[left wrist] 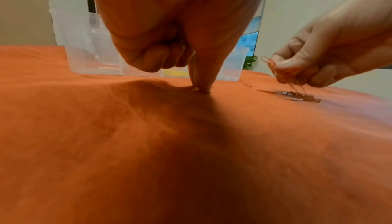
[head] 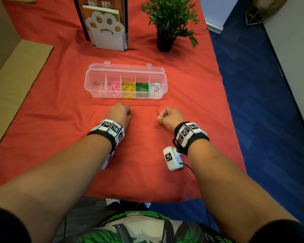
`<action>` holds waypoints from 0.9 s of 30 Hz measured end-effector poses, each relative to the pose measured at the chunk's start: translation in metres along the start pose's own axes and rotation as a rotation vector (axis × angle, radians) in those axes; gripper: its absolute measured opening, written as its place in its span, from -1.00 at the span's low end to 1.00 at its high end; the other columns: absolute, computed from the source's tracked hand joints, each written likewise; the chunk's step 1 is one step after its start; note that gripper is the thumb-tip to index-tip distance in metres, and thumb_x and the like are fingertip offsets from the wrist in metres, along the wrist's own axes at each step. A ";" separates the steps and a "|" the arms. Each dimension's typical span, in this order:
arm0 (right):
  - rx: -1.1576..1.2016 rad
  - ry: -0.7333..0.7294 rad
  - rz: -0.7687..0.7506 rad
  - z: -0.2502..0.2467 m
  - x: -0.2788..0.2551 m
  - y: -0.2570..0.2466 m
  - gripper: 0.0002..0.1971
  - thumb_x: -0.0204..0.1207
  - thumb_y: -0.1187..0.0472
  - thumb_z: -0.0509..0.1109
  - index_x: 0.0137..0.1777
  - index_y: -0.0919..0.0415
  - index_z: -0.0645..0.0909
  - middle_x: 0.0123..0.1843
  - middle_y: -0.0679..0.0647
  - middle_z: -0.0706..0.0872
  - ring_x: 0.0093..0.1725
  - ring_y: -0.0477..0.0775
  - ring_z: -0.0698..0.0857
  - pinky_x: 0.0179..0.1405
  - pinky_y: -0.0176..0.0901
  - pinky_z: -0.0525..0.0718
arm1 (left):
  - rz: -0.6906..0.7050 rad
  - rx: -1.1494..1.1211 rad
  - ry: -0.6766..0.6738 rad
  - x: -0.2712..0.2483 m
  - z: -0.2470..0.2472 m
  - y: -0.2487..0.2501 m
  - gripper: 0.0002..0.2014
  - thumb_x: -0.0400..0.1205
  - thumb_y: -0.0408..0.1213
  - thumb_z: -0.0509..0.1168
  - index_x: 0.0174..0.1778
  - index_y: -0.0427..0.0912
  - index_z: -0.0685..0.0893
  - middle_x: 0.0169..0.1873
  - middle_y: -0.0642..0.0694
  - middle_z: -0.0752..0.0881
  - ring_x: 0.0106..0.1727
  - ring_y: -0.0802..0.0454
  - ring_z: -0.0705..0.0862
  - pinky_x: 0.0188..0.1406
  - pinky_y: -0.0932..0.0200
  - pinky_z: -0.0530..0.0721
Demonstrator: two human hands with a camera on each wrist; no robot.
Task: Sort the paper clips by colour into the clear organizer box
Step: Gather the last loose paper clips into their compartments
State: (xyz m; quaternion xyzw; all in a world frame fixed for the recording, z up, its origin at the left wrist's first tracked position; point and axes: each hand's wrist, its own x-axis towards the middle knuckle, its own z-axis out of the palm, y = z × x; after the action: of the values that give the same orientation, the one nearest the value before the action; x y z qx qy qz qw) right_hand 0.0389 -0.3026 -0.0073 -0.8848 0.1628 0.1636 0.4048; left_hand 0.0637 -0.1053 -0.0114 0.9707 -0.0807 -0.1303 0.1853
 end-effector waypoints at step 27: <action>0.270 -0.052 0.241 -0.010 -0.024 0.016 -0.87 0.47 0.24 0.32 -0.30 0.10 0.51 -0.39 0.01 0.58 -0.49 -0.05 0.49 -0.52 -0.26 0.41 | -0.154 -0.574 -0.202 -0.026 0.021 0.055 -0.90 0.54 -0.22 0.36 -0.22 -0.15 0.75 -0.33 -0.14 0.75 -0.31 -0.01 0.67 -0.19 0.20 0.59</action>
State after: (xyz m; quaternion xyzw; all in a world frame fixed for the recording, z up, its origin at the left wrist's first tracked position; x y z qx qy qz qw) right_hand 0.0125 -0.3167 -0.0018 -0.7920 0.2774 0.2103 0.5015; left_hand 0.0276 -0.1571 -0.0034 0.8641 0.0153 -0.2571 0.4324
